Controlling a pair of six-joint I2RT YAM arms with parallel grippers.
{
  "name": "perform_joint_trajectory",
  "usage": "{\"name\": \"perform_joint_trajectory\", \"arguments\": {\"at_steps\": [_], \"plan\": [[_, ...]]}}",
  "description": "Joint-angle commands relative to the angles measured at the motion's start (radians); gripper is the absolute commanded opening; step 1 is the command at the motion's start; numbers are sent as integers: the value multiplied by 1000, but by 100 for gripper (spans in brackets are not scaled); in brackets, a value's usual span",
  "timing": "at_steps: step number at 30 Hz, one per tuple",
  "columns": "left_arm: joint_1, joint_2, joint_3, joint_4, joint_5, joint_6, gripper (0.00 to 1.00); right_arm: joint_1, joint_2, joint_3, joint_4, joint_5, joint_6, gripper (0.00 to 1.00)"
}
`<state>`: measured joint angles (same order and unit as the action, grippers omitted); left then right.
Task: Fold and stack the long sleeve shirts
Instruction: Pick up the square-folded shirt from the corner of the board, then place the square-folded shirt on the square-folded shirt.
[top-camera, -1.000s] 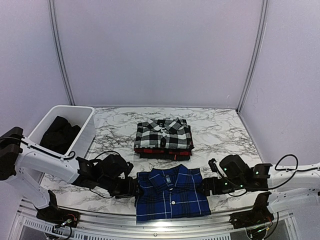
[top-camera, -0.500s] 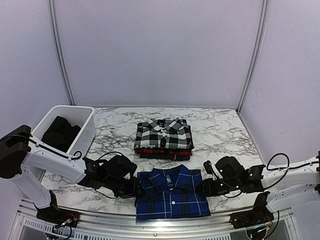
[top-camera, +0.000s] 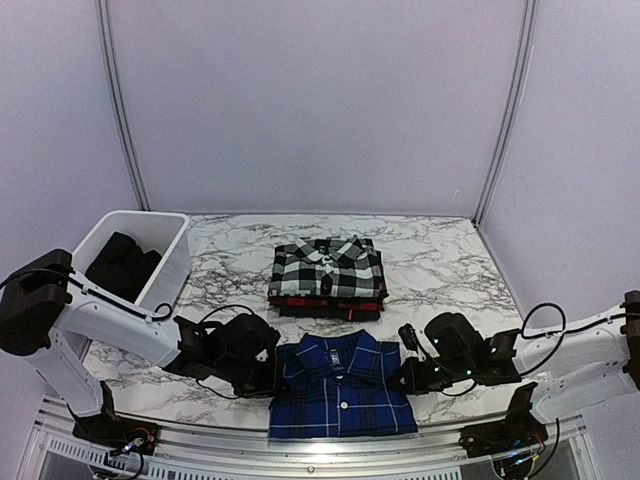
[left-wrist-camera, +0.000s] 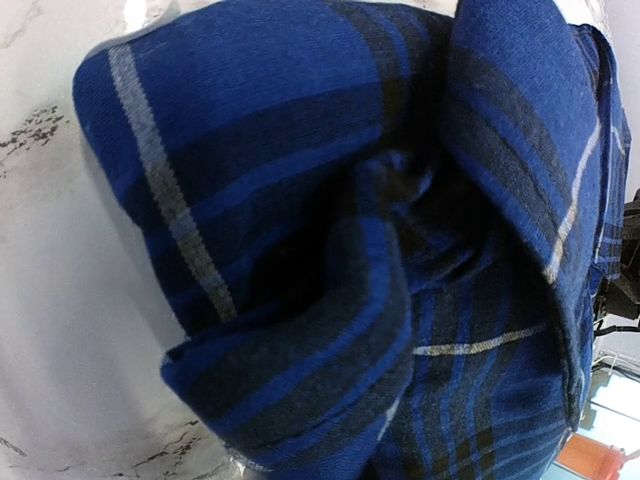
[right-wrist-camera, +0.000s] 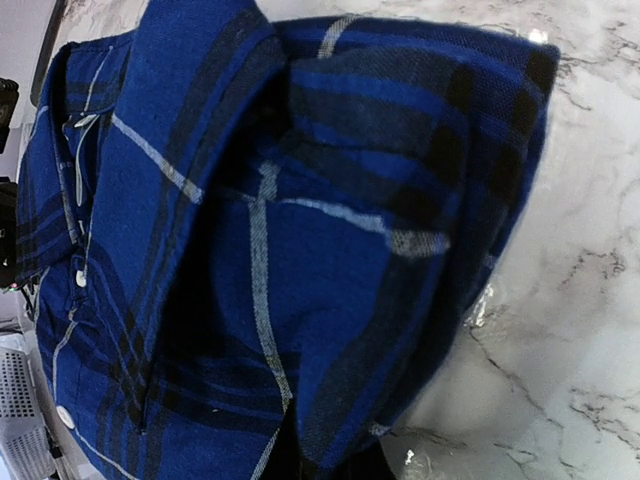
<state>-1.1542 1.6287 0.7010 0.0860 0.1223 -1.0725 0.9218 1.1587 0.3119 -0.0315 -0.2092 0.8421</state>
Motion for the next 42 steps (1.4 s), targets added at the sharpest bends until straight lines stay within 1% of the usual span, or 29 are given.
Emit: {"name": "perform_joint_trajectory", "arguments": {"at_steps": [1,8,9,14,19,22,23,27,31,34,38,42], "plan": [[-15,6,13,-24,-18,20,0,12,20,19,-101,-38,10,0],[-24,-125,51,-84,-99,62,0,12,-89,179,-277,54,-41,0],[-24,-145,60,-115,-112,72,0,12,-99,202,-293,66,-49,0],[-24,-219,132,-183,-153,132,0,12,-116,305,-358,91,-80,0],[-15,-251,231,-268,-190,185,0,12,-114,441,-440,162,-120,0],[24,-251,296,-326,-185,221,0,12,-68,560,-491,203,-160,0],[42,-250,316,-341,-175,235,0,12,-47,596,-504,240,-173,0],[128,-238,416,-403,-136,321,0,2,25,728,-502,283,-219,0],[236,-213,518,-435,-72,385,0,-57,127,854,-493,253,-278,0],[311,-172,600,-451,-42,437,0,-138,186,921,-446,205,-312,0],[393,-77,704,-455,-21,498,0,-232,262,983,-388,156,-340,0],[443,30,810,-452,-3,519,0,-318,342,1019,-330,78,-345,0]]}}
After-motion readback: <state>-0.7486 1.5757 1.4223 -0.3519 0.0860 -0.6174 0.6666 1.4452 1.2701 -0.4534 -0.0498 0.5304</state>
